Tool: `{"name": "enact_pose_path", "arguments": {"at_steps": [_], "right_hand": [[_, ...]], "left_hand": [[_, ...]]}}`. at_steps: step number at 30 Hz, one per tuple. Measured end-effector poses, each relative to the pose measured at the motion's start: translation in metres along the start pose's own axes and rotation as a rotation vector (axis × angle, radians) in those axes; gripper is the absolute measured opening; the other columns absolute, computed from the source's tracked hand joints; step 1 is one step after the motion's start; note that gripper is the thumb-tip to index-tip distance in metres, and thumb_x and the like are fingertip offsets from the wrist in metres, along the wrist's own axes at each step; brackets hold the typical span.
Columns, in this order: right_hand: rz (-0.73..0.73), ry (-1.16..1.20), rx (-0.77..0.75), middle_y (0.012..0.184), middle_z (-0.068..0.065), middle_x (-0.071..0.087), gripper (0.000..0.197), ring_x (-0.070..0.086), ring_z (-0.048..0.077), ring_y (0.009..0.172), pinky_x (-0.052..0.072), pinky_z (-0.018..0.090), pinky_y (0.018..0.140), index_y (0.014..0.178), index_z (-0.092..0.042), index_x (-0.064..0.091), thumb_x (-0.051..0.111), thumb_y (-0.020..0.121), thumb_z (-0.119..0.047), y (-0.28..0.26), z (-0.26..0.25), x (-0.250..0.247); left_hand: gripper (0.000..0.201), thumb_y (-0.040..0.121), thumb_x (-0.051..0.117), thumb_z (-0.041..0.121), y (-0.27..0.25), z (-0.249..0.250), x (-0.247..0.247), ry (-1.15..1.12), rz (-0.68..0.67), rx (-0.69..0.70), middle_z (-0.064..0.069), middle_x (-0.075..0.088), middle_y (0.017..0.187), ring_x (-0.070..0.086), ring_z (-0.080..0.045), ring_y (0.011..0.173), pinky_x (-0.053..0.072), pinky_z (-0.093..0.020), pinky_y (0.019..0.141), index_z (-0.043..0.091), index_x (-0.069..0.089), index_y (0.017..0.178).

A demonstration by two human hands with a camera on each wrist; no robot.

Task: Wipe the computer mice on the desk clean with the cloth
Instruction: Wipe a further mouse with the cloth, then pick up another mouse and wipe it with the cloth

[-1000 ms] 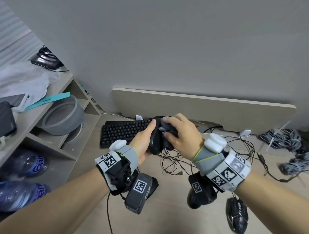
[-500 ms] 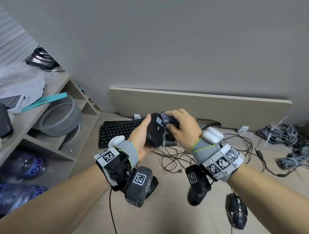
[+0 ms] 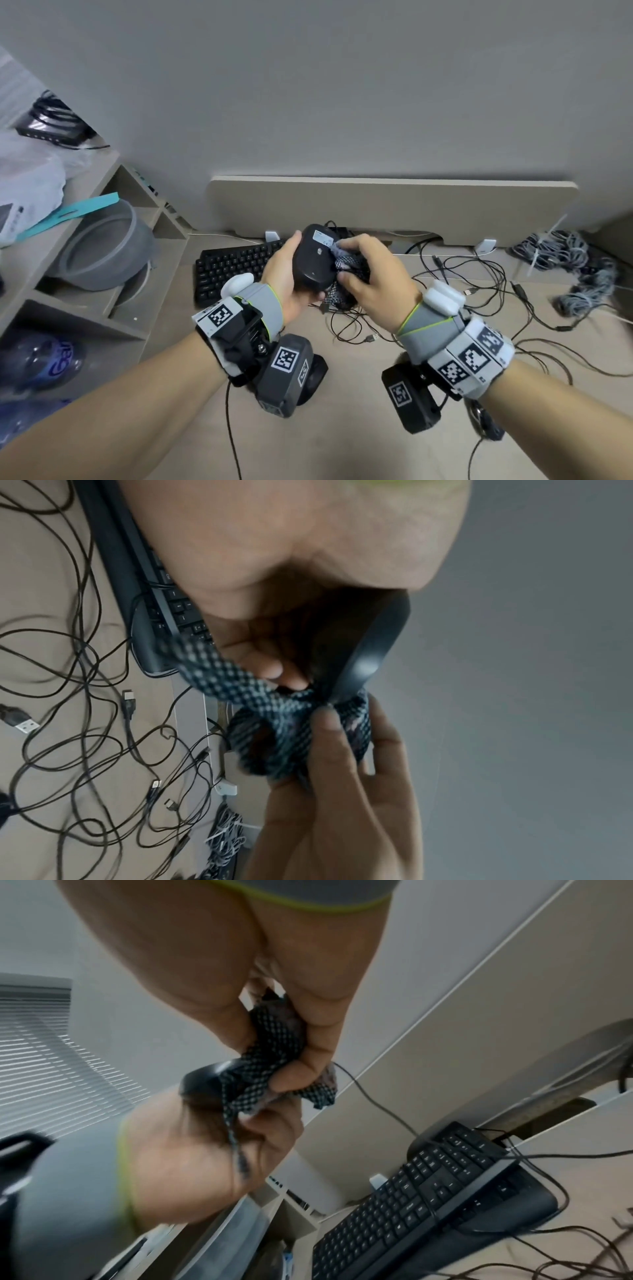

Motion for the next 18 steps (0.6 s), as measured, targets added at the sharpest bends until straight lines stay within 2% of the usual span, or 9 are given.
{"name": "enact_pose_path", "arguments": {"at_steps": [2, 3, 4, 7, 8, 10, 13, 16, 18], "right_hand": [[0.026, 0.040, 0.079, 0.104, 0.005, 0.061, 0.033, 0.056, 0.021, 0.100, 0.043, 0.033, 0.092, 0.106, -0.016, 0.057, 0.064, 0.075, -0.006, 0.008, 0.012, -0.007], [0.043, 0.050, 0.092, 0.104, 0.005, 0.062, 0.033, 0.056, 0.021, 0.101, 0.043, 0.037, 0.092, 0.106, -0.016, 0.058, 0.064, 0.076, -0.006, 0.008, 0.015, -0.010], [0.055, 0.052, 0.077, 0.105, 0.006, 0.061, 0.032, 0.056, 0.021, 0.101, 0.043, 0.036, 0.093, 0.106, -0.015, 0.058, 0.063, 0.075, -0.007, 0.005, 0.014, -0.012], [0.030, 0.086, -0.001, 0.105, 0.006, 0.060, 0.032, 0.054, 0.013, 0.099, 0.039, 0.016, 0.089, 0.104, -0.014, 0.059, 0.061, 0.073, -0.007, -0.018, 0.003, -0.012], [0.004, 0.135, 0.004, 0.105, 0.005, 0.060, 0.031, 0.054, 0.012, 0.099, 0.038, 0.012, 0.088, 0.103, -0.015, 0.059, 0.062, 0.073, -0.007, -0.025, 0.003, -0.011], [-0.042, 0.220, 0.031, 0.106, 0.003, 0.061, 0.029, 0.056, 0.011, 0.100, 0.039, 0.013, 0.087, 0.101, -0.015, 0.058, 0.065, 0.074, -0.005, -0.034, 0.010, -0.012], [-0.131, 0.254, 0.026, 0.109, 0.003, 0.063, 0.030, 0.057, 0.010, 0.102, 0.040, 0.014, 0.091, 0.101, -0.014, 0.060, 0.068, 0.075, 0.000, -0.045, 0.022, -0.024], [-0.142, 0.229, 0.026, 0.110, 0.002, 0.064, 0.032, 0.057, 0.012, 0.103, 0.041, 0.021, 0.094, 0.103, -0.016, 0.062, 0.068, 0.076, 0.000, -0.053, 0.046, -0.051], [-0.115, 0.213, 0.066, 0.106, -0.001, 0.065, 0.034, 0.058, 0.015, 0.101, 0.043, 0.029, 0.094, 0.100, -0.023, 0.061, 0.068, 0.076, 0.000, -0.055, 0.068, -0.069]], "left_hand": [[0.044, 0.096, 0.048, 0.050, 0.000, -0.005, 0.005, -0.011, 0.008, -0.004, -0.013, 0.071, 0.095, 0.066, -0.027, 0.075, 0.050, -0.029, 0.054, 0.013, 0.068, 0.107], [0.043, 0.097, 0.048, 0.048, 0.000, -0.005, 0.008, -0.015, 0.009, 0.005, -0.014, 0.072, 0.099, 0.068, -0.027, 0.081, 0.056, -0.034, 0.065, 0.011, 0.068, 0.108], [0.043, 0.097, 0.048, 0.048, -0.001, -0.004, 0.011, -0.011, 0.017, 0.018, -0.014, 0.073, 0.100, 0.069, -0.028, 0.084, 0.057, -0.037, 0.073, 0.011, 0.069, 0.106], [0.047, 0.097, 0.045, 0.052, -0.002, -0.004, 0.017, 0.068, 0.032, 0.037, -0.010, 0.075, 0.082, 0.067, -0.028, 0.070, 0.050, -0.034, 0.062, 0.013, 0.070, 0.090], [0.047, 0.097, 0.046, 0.052, -0.004, -0.005, 0.019, 0.062, 0.047, 0.050, -0.010, 0.075, 0.080, 0.067, -0.029, 0.072, 0.052, -0.037, 0.068, 0.012, 0.069, 0.089], [0.045, 0.098, 0.047, 0.050, -0.006, -0.011, 0.022, 0.074, 0.081, 0.054, -0.014, 0.075, 0.087, 0.069, -0.031, 0.083, 0.055, -0.048, 0.087, 0.010, 0.068, 0.093], [0.050, 0.096, 0.047, 0.053, -0.013, -0.025, 0.030, 0.126, 0.167, 0.097, -0.016, 0.074, 0.096, 0.071, -0.032, 0.090, 0.054, -0.052, 0.090, 0.008, 0.069, 0.098], [0.079, 0.077, 0.043, 0.079, -0.007, -0.050, 0.040, 0.439, 0.245, 0.109, -0.013, 0.074, 0.104, 0.068, -0.031, 0.101, 0.050, -0.048, 0.099, 0.011, 0.074, 0.102], [0.075, 0.085, 0.038, 0.074, -0.009, -0.064, 0.044, 0.745, 0.302, 0.173, -0.010, 0.071, 0.101, 0.064, -0.029, 0.100, 0.046, -0.037, 0.096, 0.010, 0.073, 0.097]]}}
Point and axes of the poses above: each hand's wrist, its own y-axis towards the middle knuckle, its own x-axis out of the palm, z = x × y, the point moved 7 cm from there along y, towards the middle knuckle
